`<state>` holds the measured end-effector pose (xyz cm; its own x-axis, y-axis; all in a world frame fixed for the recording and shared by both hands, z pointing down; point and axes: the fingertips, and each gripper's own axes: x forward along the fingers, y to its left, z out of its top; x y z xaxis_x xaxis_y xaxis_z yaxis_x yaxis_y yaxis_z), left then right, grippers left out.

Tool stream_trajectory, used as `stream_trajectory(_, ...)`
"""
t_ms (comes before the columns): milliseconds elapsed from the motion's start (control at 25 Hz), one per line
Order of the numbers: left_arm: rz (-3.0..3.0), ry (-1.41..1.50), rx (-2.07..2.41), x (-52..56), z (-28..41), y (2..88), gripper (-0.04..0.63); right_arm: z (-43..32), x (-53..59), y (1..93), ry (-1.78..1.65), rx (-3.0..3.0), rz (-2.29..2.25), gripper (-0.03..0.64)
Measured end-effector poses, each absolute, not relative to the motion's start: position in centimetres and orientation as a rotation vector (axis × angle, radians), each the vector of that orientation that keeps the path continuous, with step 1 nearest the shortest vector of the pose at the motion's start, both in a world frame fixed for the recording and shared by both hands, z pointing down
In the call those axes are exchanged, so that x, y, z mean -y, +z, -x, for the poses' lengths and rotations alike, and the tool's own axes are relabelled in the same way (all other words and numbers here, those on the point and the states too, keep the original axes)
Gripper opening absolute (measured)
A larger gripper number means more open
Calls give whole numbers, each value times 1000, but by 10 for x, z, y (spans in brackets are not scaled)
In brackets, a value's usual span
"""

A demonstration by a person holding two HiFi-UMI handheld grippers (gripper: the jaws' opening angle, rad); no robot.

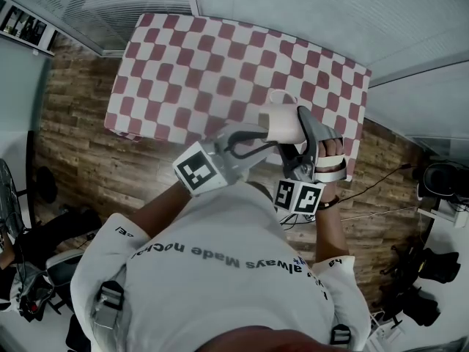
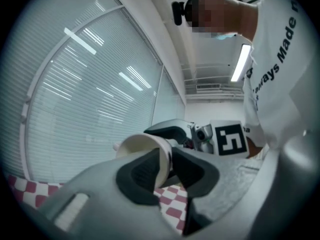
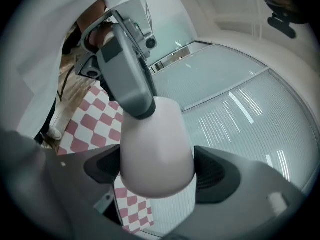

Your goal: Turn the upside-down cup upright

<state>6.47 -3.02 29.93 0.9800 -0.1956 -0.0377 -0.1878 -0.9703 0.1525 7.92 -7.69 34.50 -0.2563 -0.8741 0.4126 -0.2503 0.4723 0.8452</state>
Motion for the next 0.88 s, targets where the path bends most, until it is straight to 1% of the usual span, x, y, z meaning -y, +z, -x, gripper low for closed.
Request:
stream_trajectory(120,-2949,-157,385,44,-53,291,186,-86,81,341,-729,1829,-1062,443)
stream_trajectory(240,-2935,-201,453,54,-43,287,275,-89,82,331,-608,1948,-1181,443)
stream_trajectory(360,-2936,-233,481,59,-38,283,340,-87,81,320,-467,2112,-1281,443)
stream_trajectory(480,-2945,-252,473,58,-38,278,365,-82,80,310,-328,2307,-1365,443)
stream_trajectory(680,-2936,-270,452,59,-43,264,370,-78,80,299,-70,2588,-1474,443)
stream_trajectory(880,-2971,-251,428,61,-49,255,371,-70,70,298,-5,2748,-1421,442)
